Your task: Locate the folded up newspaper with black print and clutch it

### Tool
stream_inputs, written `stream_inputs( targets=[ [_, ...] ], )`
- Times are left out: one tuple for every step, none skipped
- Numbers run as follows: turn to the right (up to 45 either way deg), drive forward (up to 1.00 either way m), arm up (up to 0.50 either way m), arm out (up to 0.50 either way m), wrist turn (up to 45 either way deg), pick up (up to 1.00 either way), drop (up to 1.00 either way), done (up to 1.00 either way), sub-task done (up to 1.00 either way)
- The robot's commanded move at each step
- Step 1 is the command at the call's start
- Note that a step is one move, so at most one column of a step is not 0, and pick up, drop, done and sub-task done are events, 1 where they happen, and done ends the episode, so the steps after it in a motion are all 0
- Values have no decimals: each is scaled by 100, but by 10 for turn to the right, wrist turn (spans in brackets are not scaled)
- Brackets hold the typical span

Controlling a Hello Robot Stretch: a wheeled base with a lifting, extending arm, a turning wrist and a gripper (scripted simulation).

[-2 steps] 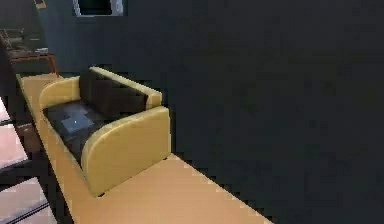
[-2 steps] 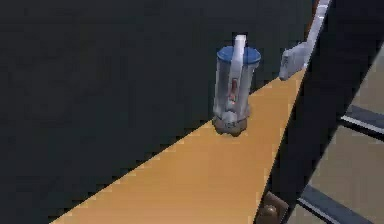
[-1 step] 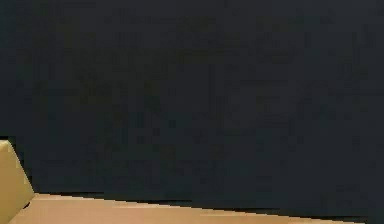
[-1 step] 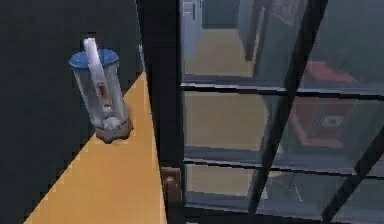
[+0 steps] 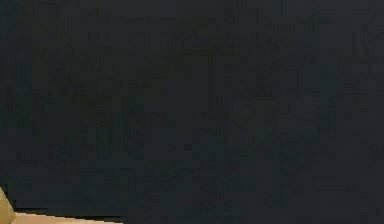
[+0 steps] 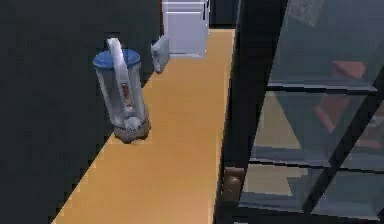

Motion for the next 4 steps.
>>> stream_inputs(
  targets=[
    [450,0,0,0,0,0,0,0,0],
    [240,0,0,0,0,0,0,0,0],
    [0,100,0,0,0,0,0,0,0],
    [450,0,0,0,0,0,0,0,0]
  ],
)
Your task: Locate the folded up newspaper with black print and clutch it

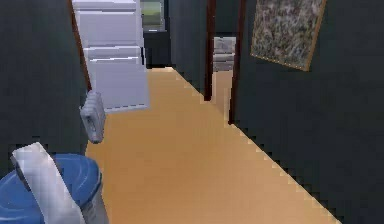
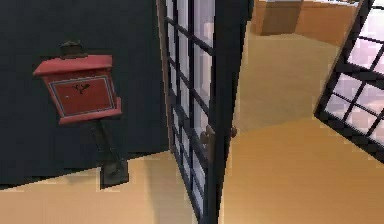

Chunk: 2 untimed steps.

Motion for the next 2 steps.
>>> stream_inputs(
  targets=[
    [0,100,0,0,0,0,0,0,0],
    [0,100,0,0,0,0,0,0,0]
  ],
)
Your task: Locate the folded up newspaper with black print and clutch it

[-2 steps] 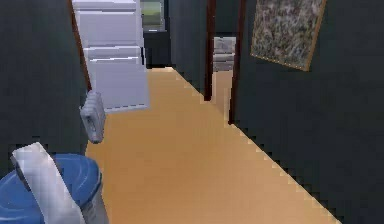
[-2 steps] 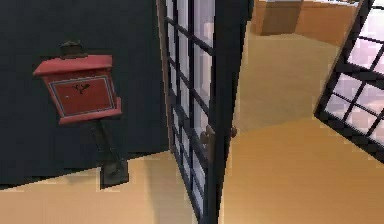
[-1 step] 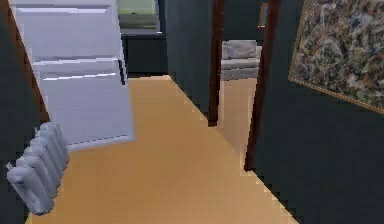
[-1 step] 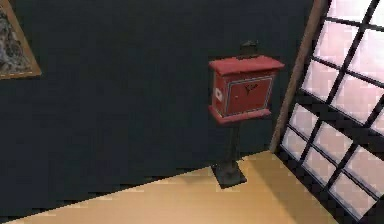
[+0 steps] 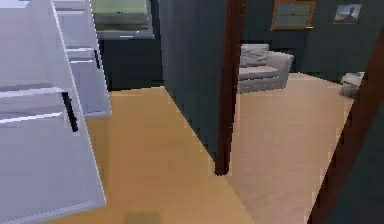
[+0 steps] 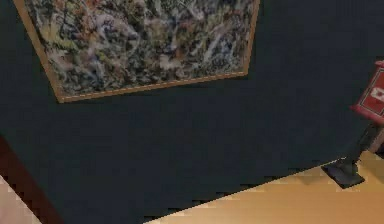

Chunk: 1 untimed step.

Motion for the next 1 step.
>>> stream_inputs(
  targets=[
    [0,85,0,0,0,0,0,0,0]
  ],
)
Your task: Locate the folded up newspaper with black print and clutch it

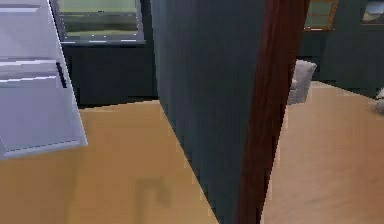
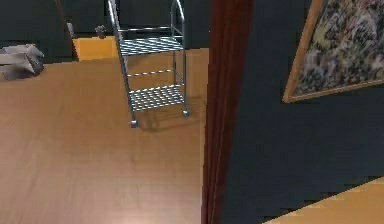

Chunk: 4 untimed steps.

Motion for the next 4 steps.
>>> stream_inputs(
  targets=[
    [450,0,0,0,0,0,0,0,0],
    [120,0,0,0,0,0,0,0,0],
    [0,30,0,0,0,0,0,0,0],
    [-90,0,0,0,0,0,0,0,0]
  ],
)
